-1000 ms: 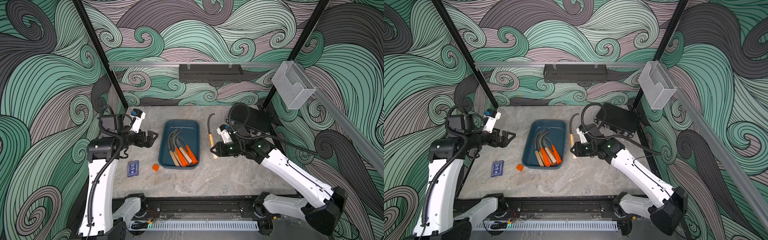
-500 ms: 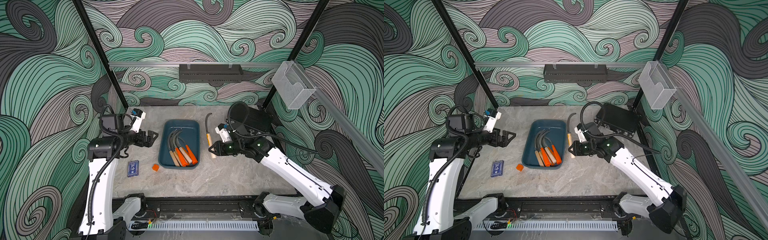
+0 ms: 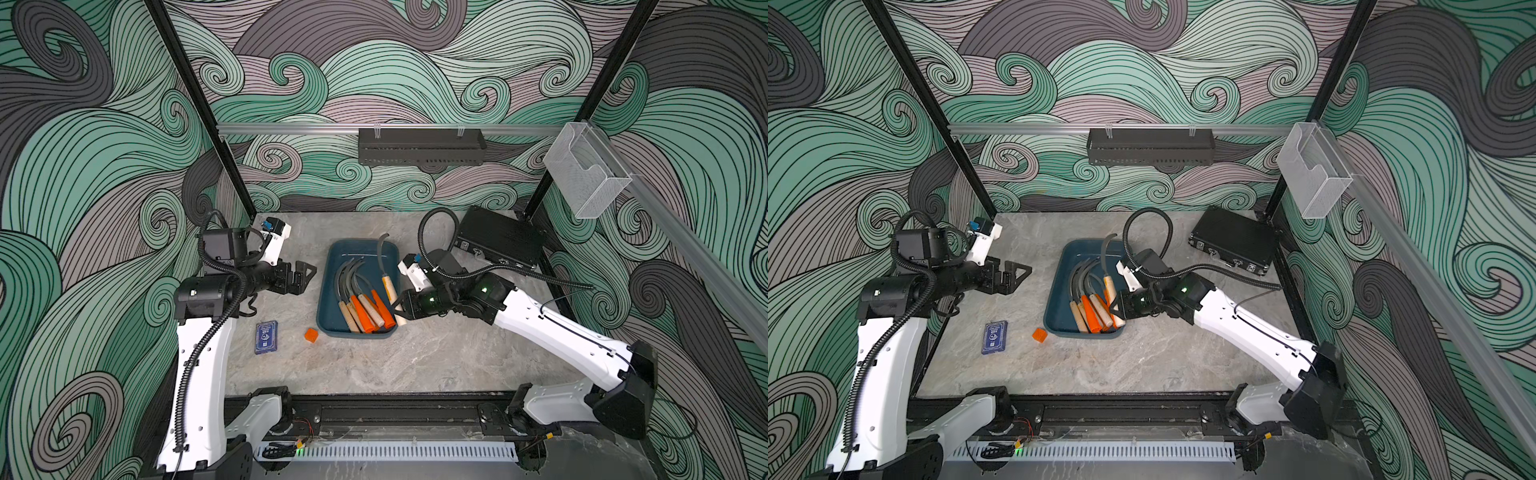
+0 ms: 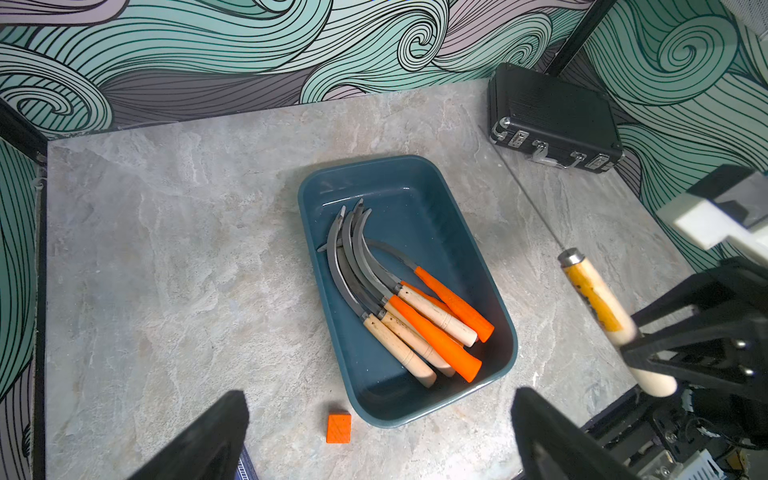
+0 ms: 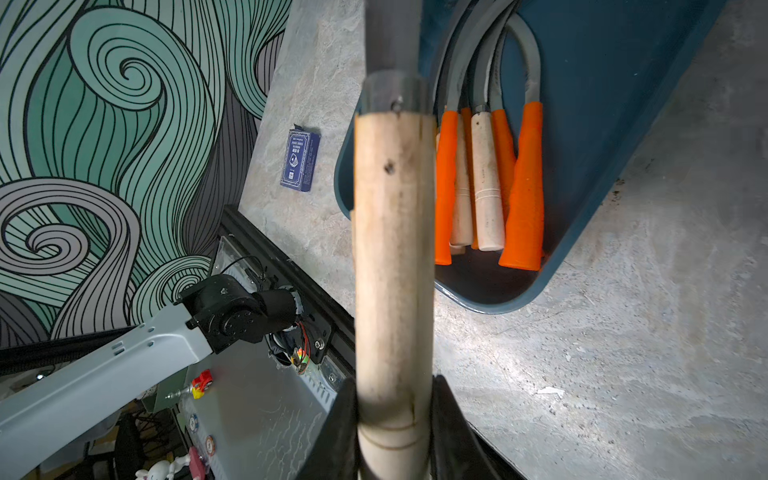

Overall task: Put small sickles into storage boxes
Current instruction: Place the sickle in the storage box.

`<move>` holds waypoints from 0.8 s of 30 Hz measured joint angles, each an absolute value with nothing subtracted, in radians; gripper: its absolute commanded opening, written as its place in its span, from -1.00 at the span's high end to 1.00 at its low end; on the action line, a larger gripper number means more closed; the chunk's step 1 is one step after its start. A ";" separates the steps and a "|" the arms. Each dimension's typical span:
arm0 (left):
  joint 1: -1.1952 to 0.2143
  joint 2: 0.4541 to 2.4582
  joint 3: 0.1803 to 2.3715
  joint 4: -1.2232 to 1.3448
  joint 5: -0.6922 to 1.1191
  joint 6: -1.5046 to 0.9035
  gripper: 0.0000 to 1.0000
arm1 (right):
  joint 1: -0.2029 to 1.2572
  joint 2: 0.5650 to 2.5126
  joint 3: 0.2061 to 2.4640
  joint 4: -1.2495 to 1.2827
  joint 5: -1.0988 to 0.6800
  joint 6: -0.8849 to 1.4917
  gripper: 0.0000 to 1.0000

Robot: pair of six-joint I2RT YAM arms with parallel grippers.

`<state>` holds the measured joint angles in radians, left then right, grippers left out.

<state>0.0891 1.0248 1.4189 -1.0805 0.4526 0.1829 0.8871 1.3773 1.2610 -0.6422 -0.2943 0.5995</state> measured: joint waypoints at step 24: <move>0.089 0.981 1.383 -1.076 0.453 0.176 -0.97 | 0.999 1.599 1.317 -0.535 -0.284 0.682 1.00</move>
<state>0.0891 0.9806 1.3834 -1.0763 0.4530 0.1757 0.9985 1.5990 1.3170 -0.5354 -0.2836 0.6823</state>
